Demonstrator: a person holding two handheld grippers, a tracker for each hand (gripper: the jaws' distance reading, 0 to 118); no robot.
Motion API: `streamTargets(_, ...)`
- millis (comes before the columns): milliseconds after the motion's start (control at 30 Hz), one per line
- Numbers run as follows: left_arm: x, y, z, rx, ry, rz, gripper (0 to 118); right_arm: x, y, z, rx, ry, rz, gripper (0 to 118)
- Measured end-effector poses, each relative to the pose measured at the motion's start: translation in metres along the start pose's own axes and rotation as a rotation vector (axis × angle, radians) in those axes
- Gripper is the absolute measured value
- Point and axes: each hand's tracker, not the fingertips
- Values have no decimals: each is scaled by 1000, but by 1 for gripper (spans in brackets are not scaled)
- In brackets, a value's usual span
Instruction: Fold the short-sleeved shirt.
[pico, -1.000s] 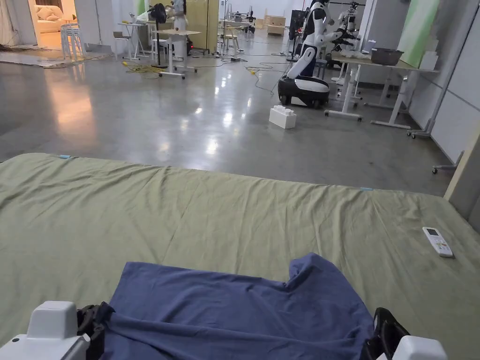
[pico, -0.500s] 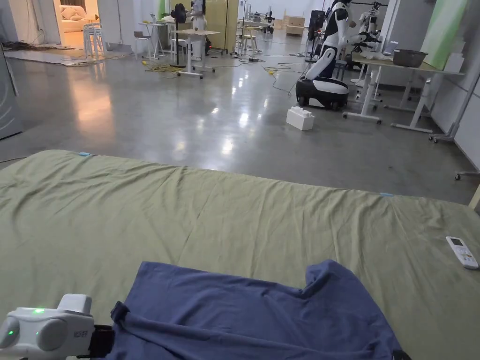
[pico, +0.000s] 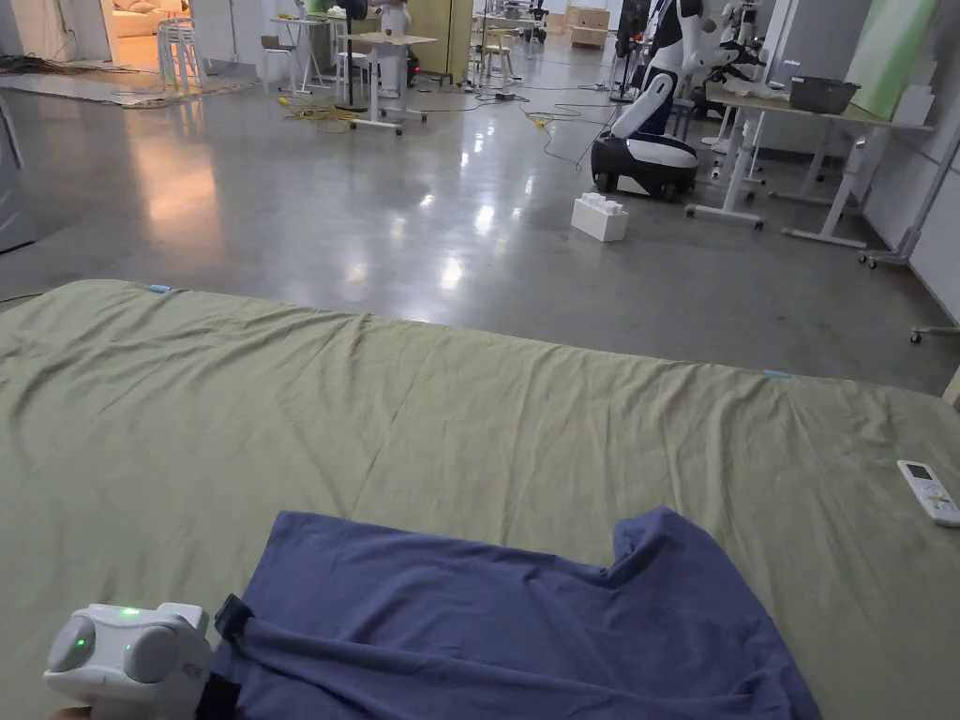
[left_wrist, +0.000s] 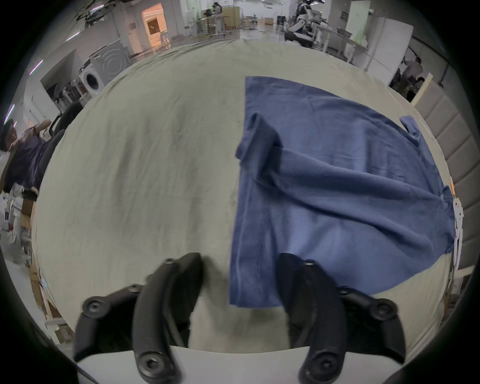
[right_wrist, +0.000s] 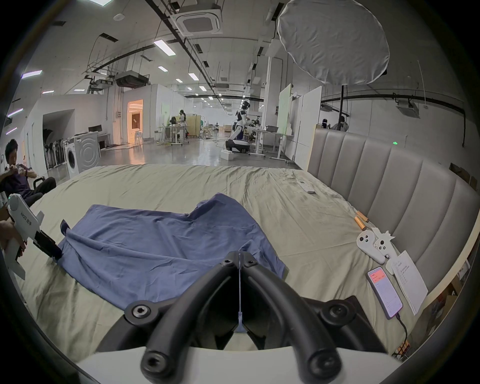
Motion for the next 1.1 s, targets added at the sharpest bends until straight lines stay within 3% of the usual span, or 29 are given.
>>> streamTargets(100, 6, -9, 4, 19, -13, -37, 24, -1, -1, -3, -11, 2, -8, 1)
streamTargets(200, 7, -15, 5, 31, -19, -39, 11, -1, -2, -5, -27, 2, -13, 1)
streamTargets(433, -5, -34, 23, 109, -88, 36, 9, 21, -5, -18, -100, 21, -1, 6)
streamTargets(467, -8, -40, 27, 115, -105, 62, 9, 27, -7, -24, -129, 23, -8, 14)
streamTargets(533, -14, -47, 31, 140, -120, 75, 9, 37, -13, -40, -233, 45, -1, 42)
streamTargets(600, -20, -53, 33, 167, -128, 101, 9, 46, -21, -59, -333, 73, -21, 59)
streamTargets(733, -24, -58, 38, 205, -150, 120, 9, 52, -37, -93, -414, 63, -8, 71)
streamTargets(800, -24, -59, 39, 207, -140, 112, 9, 51, -44, -110, -472, 70, 26, 71)
streamTargets(900, -22, -60, 43, 233, -135, 99, 9, 48, -56, -127, -556, 88, 39, 70)
streamTargets(967, -22, -59, 43, 232, -132, 104, 9, 45, -65, -134, -580, 87, 58, 62)
streamTargets(1033, -22, -59, 41, 234, -132, 112, 9, 43, -65, -132, -554, 103, 62, 45)
streamTargets(1100, -22, -59, 40, 235, -128, 112, 9, 41, -61, -127, -533, 136, 37, 4)
